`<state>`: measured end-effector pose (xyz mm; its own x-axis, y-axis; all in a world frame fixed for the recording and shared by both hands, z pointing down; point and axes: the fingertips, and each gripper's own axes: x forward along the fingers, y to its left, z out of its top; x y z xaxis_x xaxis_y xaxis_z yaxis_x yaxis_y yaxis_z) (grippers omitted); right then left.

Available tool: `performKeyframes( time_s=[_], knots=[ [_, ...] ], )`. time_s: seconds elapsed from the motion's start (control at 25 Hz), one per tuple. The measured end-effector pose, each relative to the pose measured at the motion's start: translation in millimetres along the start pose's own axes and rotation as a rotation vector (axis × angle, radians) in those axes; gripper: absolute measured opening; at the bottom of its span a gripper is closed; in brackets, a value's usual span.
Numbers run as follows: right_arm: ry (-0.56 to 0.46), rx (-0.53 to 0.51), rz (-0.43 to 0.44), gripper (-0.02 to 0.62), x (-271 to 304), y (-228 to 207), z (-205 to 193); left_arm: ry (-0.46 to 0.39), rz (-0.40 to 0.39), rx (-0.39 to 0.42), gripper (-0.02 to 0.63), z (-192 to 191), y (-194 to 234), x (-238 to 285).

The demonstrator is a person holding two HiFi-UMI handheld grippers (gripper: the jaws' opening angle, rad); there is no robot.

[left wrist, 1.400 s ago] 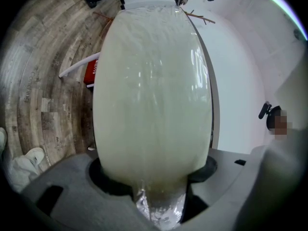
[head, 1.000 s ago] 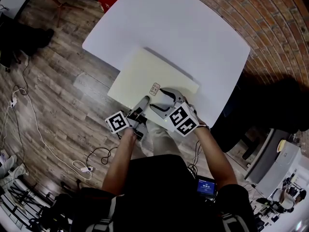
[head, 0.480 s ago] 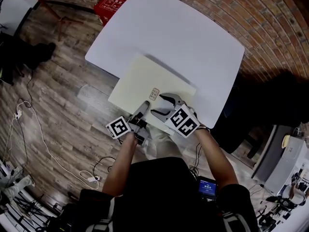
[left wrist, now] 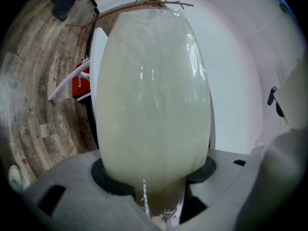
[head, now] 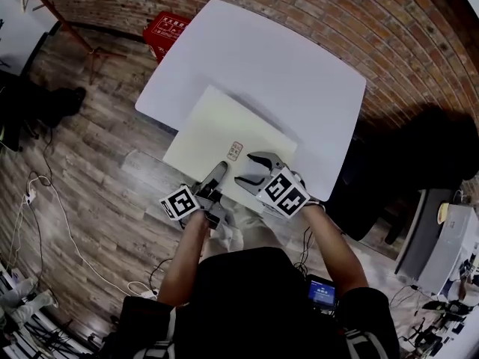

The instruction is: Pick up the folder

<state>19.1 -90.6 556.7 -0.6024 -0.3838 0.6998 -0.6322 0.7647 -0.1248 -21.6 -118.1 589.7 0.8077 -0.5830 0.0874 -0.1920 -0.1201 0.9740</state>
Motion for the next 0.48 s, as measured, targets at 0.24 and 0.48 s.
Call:
performKeyframes(
  time_s=[0.24, 0.48],
  knots=[
    [0.009, -0.045, -0.04, 0.288, -12, 3, 5, 0.031, 0.01, 0.125, 0.274, 15, -17, 1],
    [-0.027, -0.04, -0.085, 0.282, -21, 3, 23, 0.075, 0.042, 0.293, 0.275, 26, -39, -8]
  ],
)
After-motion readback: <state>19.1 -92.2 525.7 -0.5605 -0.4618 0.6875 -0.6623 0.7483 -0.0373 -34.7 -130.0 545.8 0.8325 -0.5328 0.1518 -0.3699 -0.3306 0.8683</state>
